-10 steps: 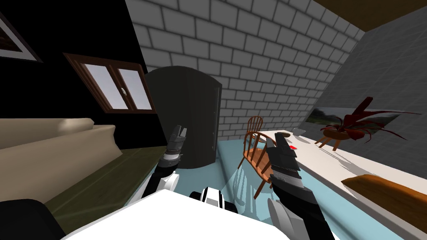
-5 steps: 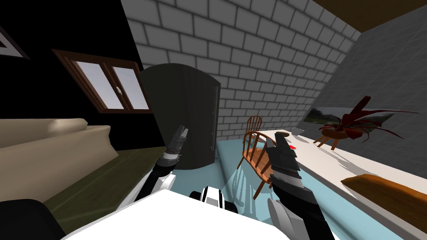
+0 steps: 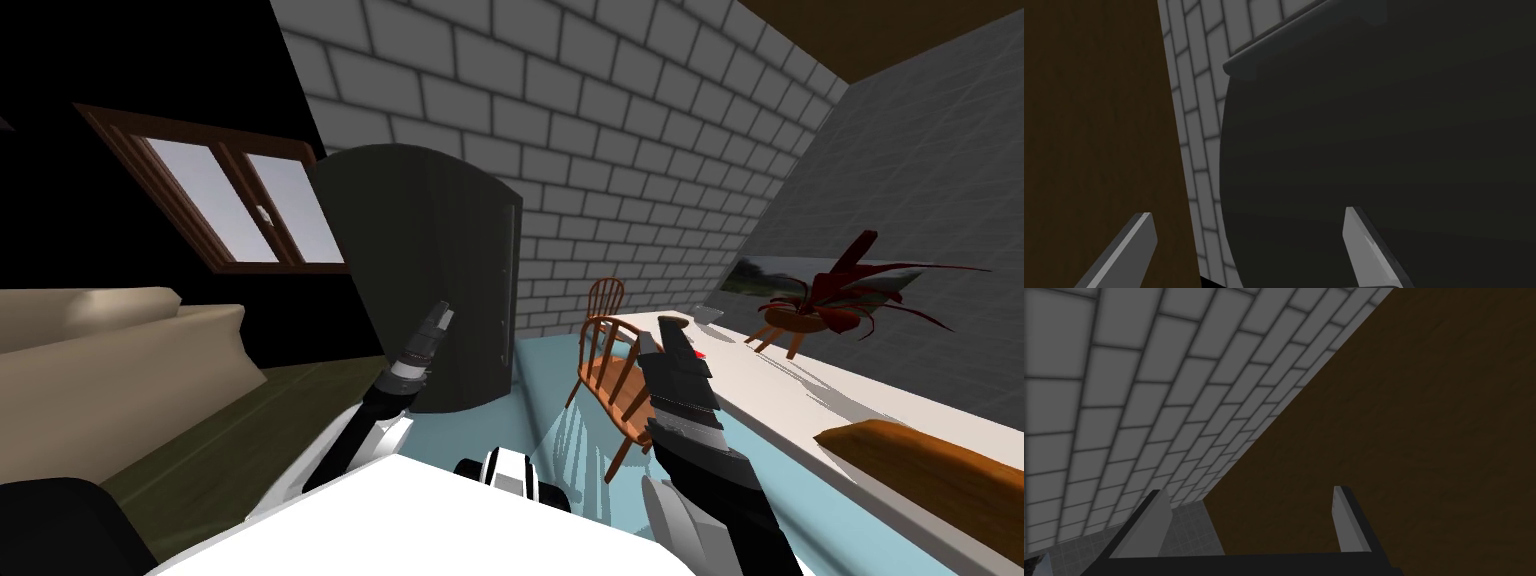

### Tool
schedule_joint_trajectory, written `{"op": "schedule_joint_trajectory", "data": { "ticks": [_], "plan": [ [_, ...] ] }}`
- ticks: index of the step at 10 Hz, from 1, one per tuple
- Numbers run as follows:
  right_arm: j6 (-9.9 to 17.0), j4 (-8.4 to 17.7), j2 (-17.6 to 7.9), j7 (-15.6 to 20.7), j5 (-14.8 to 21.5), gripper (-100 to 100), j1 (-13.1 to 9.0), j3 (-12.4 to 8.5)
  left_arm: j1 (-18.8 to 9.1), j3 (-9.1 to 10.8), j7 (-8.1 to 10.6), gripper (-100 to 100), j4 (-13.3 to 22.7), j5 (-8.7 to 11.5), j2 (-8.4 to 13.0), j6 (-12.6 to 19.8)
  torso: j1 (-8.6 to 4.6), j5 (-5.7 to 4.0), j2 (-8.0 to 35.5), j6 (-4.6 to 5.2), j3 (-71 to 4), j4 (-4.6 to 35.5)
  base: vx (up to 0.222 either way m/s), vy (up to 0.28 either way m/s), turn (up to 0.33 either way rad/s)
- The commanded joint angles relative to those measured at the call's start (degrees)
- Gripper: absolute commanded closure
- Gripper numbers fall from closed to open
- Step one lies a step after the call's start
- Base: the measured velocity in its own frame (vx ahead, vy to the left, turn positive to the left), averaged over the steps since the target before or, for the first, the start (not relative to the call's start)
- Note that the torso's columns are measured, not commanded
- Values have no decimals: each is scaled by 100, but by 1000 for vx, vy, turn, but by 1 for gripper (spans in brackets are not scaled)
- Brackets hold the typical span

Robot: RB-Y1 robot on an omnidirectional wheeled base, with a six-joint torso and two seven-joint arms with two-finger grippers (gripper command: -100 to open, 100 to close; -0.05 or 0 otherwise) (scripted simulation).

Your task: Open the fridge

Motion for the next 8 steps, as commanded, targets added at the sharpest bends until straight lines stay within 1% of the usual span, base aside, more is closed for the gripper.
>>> {"op": "schedule_joint_trajectory", "data": {
  "ticks": [1,2,3,5,6,8],
  "plan": [
    [0,0,0,0,0,0,0,0,-4,88,111,-100,-121,-75,253,458,-4,-1,2,0,1,0,74,-41,-40],
    [0,0,0,0,0,0,0,0,-2,117,151,-100,-171,-109,347,625,-3,-1,3,0,2,1,74,-47,-46],
    [0,0,0,0,0,0,0,0,-2,117,151,-100,-171,-109,347,680,-4,-1,4,0,3,1,53,-33,-15],
    [0,0,0,0,0,0,0,0,5,179,235,-100,-268,-180,544,1032,4,1,10,0,7,3,54,-22,-39],
    [0,0,0,0,0,0,0,0,5,179,235,-100,-268,-180,544,1073,4,1,3,0,3,1,49,-21,-20],
    [0,0,0,0,0,0,0,0,14,243,323,-100,-345,-254,759,1432,-5,-2,5,0,3,2,61,-36,-46]
  ]
}}
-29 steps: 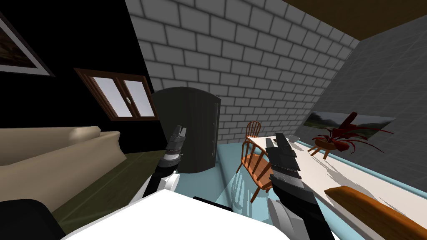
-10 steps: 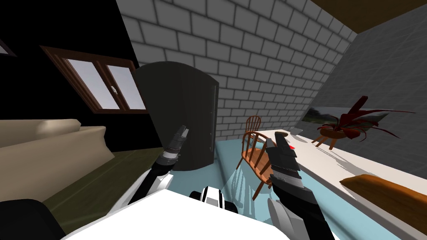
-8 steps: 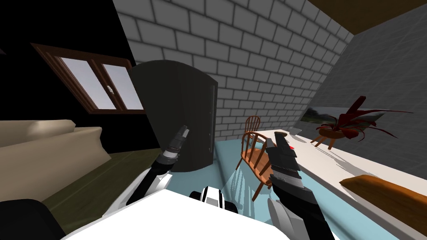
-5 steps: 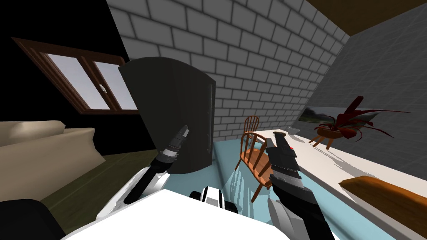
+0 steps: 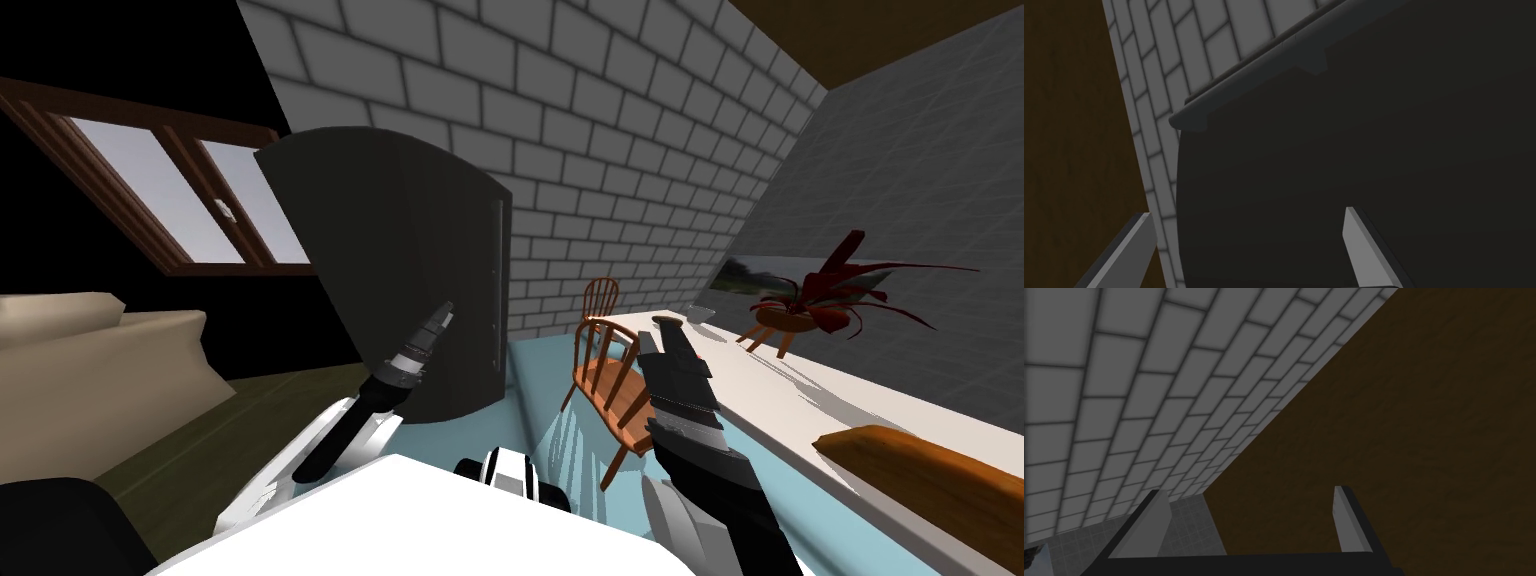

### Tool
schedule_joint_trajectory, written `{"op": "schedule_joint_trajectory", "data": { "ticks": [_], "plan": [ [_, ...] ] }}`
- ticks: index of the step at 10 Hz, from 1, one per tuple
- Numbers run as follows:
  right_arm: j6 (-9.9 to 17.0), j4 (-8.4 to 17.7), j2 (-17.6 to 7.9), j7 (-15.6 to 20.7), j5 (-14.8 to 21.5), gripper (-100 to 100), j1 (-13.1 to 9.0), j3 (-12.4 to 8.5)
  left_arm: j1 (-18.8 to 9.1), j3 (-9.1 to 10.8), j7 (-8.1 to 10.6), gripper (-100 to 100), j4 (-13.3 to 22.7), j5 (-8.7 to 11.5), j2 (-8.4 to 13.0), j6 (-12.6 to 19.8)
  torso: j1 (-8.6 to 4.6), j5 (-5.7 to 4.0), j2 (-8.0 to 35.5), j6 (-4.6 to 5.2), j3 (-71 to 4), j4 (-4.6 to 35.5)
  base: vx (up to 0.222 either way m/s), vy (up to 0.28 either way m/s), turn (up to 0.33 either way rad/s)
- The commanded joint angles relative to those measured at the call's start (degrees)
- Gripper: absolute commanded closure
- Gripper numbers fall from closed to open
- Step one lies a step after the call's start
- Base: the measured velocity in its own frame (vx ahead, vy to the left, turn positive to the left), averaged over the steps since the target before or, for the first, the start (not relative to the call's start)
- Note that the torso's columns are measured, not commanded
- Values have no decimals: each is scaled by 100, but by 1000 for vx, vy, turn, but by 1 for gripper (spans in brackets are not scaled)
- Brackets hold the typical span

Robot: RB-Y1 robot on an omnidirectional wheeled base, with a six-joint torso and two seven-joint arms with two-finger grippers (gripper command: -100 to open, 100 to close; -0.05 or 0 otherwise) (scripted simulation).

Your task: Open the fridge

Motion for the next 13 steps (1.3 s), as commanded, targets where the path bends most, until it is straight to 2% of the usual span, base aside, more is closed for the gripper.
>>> {"op": "schedule_joint_trajectory", "data": {
  "ticks": [1,3,4,6,7,9,10,12,13],
  "plan": [
    [0,0,0,0,0,0,0,0,8,59,77,-100,-65,-50,172,337,0,0,-8,0,-4,-2,57,-28,-14],
    [0,0,0,0,0,0,0,0,18,125,167,-100,-111,-127,404,695,4,2,1,0,0,0,61,-33,-46],
    [0,0,0,0,0,0,0,0,18,125,167,-100,-111,-127,404,758,4,1,-3,0,-2,-1,53,-26,-16],
    [0,0,0,0,0,0,0,0,29,191,259,-100,-127,-206,655,1118,5,1,2,0,1,1,62,-36,-48],
    [0,0,0,0,0,0,0,0,29,191,259,-100,-127,-206,655,1188,0,0,-5,0,-2,-1,56,-28,-16],
    [0,0,0,0,0,0,0,0,40,259,353,-100,-124,-286,923,1542,5,2,0,0,0,0,57,-36,-45],
    [0,0,0,0,0,0,0,0,40,259,353,-100,-124,-286,923,1625,3,1,-1,-1,-1,0,52,-28,-20],
    [0,0,0,0,0,0,0,0,52,326,447,-100,-116,-366,1203,1989,7,2,-2,0,-1,-1,70,-32,-47],
    [0,0,0,0,0,0,0,0,52,326,447,-100,-116,-366,1203,2064,1,1,-6,0,-4,-2,60,-31,-21]
  ]
}}
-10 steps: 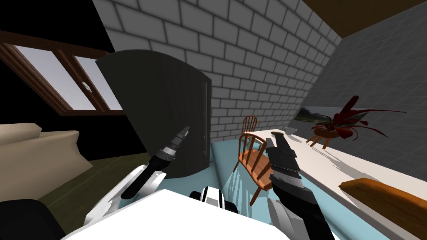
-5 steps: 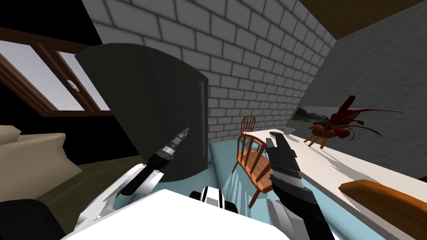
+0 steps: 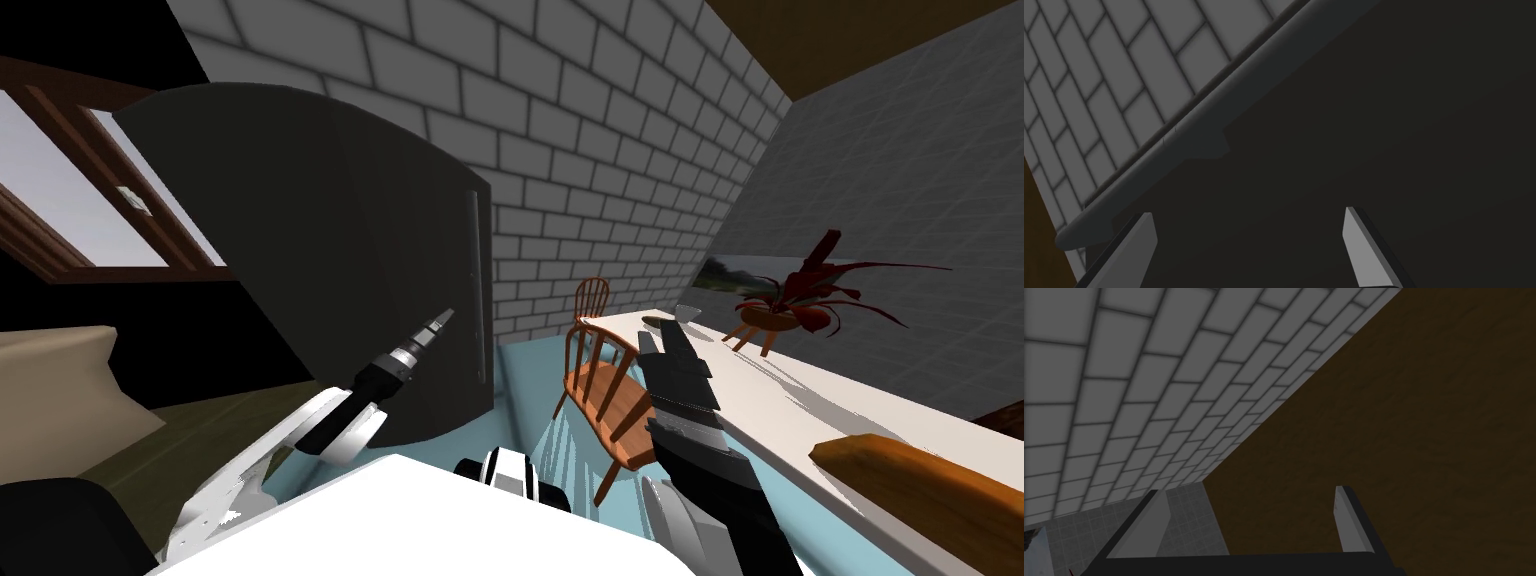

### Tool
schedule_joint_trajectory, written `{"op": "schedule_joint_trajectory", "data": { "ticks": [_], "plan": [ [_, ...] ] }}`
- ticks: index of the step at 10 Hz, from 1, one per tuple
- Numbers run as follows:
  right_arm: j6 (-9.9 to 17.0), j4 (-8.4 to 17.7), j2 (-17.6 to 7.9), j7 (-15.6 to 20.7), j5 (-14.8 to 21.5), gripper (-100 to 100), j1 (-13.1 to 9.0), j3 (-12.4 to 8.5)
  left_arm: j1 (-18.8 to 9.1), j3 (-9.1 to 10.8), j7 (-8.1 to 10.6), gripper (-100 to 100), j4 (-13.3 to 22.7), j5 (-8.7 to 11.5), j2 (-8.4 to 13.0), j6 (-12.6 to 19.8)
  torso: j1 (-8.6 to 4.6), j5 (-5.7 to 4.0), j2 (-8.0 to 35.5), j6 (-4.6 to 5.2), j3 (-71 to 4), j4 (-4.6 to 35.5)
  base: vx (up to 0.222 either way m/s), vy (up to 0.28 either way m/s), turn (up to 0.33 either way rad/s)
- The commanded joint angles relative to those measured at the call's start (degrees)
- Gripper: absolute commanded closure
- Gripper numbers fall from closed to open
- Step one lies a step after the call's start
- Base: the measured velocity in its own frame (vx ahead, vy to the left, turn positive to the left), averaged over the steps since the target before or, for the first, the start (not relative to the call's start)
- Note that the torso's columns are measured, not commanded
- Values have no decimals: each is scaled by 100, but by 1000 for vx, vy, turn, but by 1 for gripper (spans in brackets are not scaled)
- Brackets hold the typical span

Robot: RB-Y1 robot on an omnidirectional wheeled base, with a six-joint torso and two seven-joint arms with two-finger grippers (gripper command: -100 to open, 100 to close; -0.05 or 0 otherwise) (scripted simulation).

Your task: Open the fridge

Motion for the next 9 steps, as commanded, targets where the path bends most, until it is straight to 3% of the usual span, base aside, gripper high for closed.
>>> {"op": "schedule_joint_trajectory", "data": {
  "ticks": [1,9],
  "plan": [
    [0,0,0,0,0,0,0,0,15,63,85,-100,6,-60,231,407,3,0,6,-1,3,1,63,-24,-39],
    [0,0,0,0,0,0,0,0,63,245,340,-100,-159,-283,1060,1569,8,2,9,0,5,3,64,-29,-40]
  ]
}}
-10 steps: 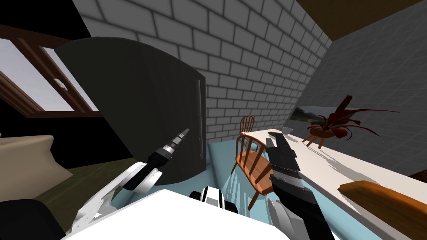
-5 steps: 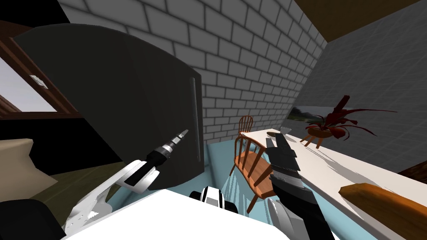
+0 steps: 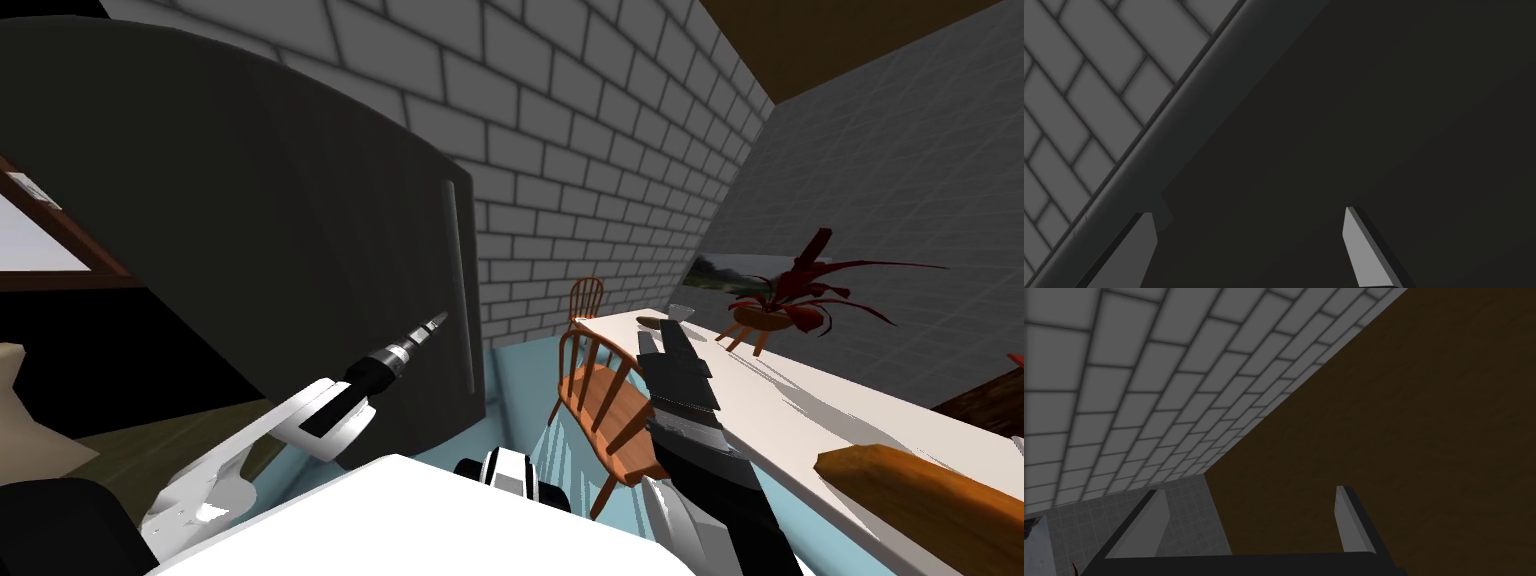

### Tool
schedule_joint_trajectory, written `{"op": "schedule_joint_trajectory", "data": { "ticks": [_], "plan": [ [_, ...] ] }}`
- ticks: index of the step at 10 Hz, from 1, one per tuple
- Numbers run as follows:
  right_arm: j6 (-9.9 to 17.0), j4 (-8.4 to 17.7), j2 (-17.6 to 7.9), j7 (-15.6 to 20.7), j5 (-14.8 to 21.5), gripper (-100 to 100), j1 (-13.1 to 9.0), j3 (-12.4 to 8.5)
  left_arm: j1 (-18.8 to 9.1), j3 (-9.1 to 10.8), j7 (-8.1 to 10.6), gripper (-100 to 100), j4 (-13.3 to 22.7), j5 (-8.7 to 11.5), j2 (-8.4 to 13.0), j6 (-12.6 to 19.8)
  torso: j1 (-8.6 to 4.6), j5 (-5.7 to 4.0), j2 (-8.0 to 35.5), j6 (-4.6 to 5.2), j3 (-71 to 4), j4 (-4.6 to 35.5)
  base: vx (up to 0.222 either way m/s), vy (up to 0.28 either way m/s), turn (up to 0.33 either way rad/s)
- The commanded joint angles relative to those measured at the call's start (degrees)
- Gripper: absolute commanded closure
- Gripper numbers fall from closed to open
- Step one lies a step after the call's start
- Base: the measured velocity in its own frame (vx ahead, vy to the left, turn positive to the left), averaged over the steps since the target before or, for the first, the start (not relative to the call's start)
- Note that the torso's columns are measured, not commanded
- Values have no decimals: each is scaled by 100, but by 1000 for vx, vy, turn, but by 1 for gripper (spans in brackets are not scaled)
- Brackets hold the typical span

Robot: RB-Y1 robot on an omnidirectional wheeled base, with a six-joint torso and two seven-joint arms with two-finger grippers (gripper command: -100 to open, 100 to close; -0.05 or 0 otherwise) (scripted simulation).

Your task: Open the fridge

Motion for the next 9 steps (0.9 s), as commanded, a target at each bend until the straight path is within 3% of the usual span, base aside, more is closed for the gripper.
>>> {"op": "schedule_joint_trajectory", "data": {
  "ticks": [1,5,9],
  "plan": [
    [0,0,0,0,0,0,0,0,-2,56,93,-100,-132,-84,318,444,-5,-1,-3,0,-2,-1,70,-30,-48],
    [0,0,0,0,0,0,0,0,19,135,204,-100,-527,-181,717,982,-4,-1,2,0,1,0,64,-28,-35],
    [0,0,0,0,0,0,0,0,26,174,259,-100,-1067,-227,920,1234,-6,-3,-5,1,-4,-1,31,-14,-18]
  ]
}}
